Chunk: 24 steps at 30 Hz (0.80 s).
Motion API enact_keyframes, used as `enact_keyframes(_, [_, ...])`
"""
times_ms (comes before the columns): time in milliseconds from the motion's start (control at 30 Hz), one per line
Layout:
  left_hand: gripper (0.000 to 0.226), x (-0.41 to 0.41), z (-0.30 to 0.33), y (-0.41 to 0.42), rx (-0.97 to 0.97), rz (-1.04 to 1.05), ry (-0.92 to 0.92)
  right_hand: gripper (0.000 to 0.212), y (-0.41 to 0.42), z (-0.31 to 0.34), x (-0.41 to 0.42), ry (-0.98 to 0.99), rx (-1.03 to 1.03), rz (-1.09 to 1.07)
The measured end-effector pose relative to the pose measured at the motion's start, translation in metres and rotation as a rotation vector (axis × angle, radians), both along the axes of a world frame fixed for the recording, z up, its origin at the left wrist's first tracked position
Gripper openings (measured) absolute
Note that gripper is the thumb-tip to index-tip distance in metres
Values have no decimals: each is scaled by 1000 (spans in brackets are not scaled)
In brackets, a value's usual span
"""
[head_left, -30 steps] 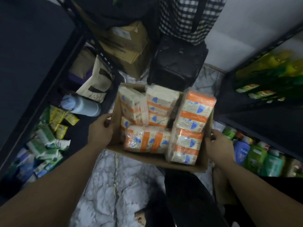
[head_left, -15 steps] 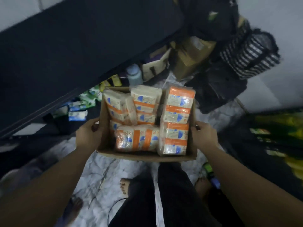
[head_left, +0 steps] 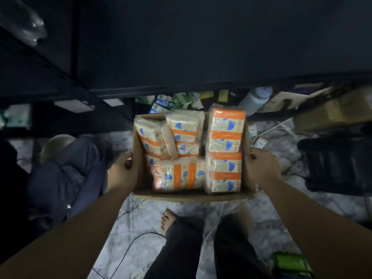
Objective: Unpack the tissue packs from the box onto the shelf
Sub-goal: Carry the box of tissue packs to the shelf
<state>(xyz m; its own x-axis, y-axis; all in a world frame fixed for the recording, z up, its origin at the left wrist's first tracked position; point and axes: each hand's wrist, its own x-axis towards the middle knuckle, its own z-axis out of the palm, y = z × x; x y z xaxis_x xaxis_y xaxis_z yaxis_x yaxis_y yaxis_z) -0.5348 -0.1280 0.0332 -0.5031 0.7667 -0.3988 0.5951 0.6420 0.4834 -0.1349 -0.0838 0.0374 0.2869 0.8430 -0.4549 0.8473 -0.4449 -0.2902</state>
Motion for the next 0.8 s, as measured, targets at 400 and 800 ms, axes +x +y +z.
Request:
enact_keyframes(400, [27, -44, -105, -32, -84, 118, -49, 21, -3, -100, -55, -45, -97, 75])
enact_keyframes(800, [58, -36, -53, -43, -99, 79, -204, 43, -11, -55, -70, 166, -52, -31])
